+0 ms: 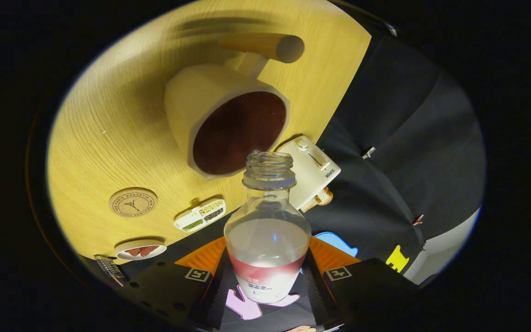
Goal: Take the bottle from table, then pour the juice into the cup, finally place the bottle on the coaster
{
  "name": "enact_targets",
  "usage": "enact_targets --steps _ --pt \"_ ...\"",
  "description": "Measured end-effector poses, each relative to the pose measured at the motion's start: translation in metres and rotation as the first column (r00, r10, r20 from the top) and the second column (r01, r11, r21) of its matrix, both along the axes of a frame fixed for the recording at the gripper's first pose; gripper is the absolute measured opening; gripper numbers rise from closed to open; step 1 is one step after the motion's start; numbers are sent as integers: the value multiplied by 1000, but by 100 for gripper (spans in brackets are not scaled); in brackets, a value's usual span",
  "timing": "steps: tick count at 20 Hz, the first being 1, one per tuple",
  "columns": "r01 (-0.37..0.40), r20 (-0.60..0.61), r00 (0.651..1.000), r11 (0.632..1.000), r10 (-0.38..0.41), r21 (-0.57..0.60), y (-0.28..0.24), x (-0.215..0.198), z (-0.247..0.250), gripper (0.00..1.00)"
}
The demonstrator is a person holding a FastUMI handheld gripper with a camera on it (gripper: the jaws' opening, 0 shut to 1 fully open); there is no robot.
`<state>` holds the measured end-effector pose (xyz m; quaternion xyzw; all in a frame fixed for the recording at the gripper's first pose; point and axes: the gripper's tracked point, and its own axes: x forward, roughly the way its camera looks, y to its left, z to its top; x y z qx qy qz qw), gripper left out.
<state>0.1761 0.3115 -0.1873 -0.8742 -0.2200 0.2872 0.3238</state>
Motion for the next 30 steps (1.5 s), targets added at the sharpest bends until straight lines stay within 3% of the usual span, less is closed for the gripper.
enact_targets --steps 8,14,16,20,26,30 --pt "93 -147 987 983 -69 159 -21 -8 -8 75" --pt "300 -374 914 882 -157 364 -51 -9 6 75" --pt "381 -452 876 819 -171 429 -63 -7 13 75" --pt "555 -616 770 646 -162 524 -85 -11 22 75" --pt "727 -796 603 447 -53 521 -105 -14 14 75" --pt "833 -868 491 252 71 492 -122 6 21 75"
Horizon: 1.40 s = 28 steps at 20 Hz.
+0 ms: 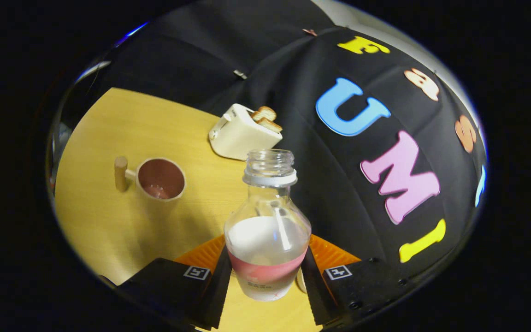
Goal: Take the bottle from table, then pour the juice into the cup, finally place the bottle on the coaster
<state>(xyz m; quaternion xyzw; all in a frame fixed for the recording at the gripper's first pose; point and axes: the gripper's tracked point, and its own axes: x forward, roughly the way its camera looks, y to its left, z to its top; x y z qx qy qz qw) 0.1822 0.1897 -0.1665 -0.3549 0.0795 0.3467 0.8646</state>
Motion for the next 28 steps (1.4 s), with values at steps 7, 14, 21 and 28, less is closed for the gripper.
enact_targets --steps 7,14,21,28 --pt "240 -243 957 905 -159 352 -18 47 0 75" --pt "305 -255 948 767 -189 564 -21 78 -14 75" --pt "332 -253 942 747 -223 576 -14 91 -54 75" --pt "336 -239 941 753 -240 565 -16 90 -75 75"
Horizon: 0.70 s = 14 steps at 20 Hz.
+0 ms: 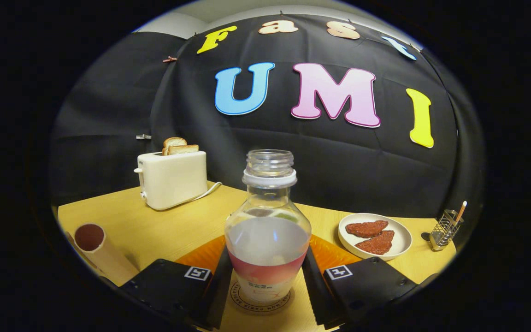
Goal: Take the bottle from table, then pour the juice into the cup, finally place the bottle on the coaster
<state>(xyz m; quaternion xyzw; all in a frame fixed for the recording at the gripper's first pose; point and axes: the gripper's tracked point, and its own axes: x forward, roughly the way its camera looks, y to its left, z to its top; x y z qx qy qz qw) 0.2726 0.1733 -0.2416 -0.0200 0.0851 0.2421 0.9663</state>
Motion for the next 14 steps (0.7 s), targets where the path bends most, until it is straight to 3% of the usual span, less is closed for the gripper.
enact_targets --steps 12,14 --pt "12 -15 1000 999 -11 38 -6 -1 1 80" --pt "10 -25 1000 998 -8 59 -3 -1 5 92"
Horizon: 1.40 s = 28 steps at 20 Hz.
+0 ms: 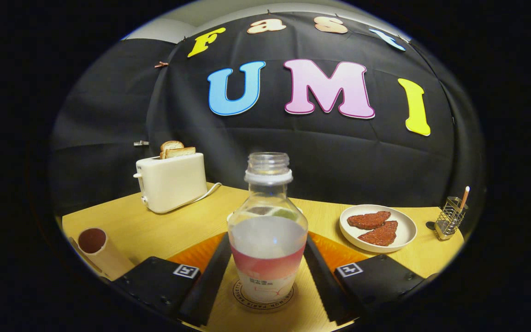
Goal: Take the bottle from table, then pour the juice into the cup, finally place the bottle on the coaster
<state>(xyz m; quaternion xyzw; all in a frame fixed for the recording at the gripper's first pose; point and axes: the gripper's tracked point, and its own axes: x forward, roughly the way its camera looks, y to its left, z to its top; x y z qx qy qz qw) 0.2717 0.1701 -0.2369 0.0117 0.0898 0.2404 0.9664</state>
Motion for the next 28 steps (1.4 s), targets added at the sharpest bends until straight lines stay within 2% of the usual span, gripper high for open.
enact_targets --steps 1,5,9,12,16,20,23,28 --pt "-5 -11 1000 1000 5 15 0 -4 2 100" --pt "32 30 999 999 -31 -24 -16 -11 21 100" --pt "-22 64 998 999 25 -39 -17 -37 48 99" --pt "-12 77 997 1000 13 -3 -30 -61 83 98" --pt "71 218 975 995 -53 -75 -71 -79 148 97" --pt "105 234 968 993 -91 -47 -106 -110 207 97" --pt "202 267 945 979 -188 -22 -150 -140 253 97" --pt "329 260 916 943 -306 -47 -202 -192 271 97"
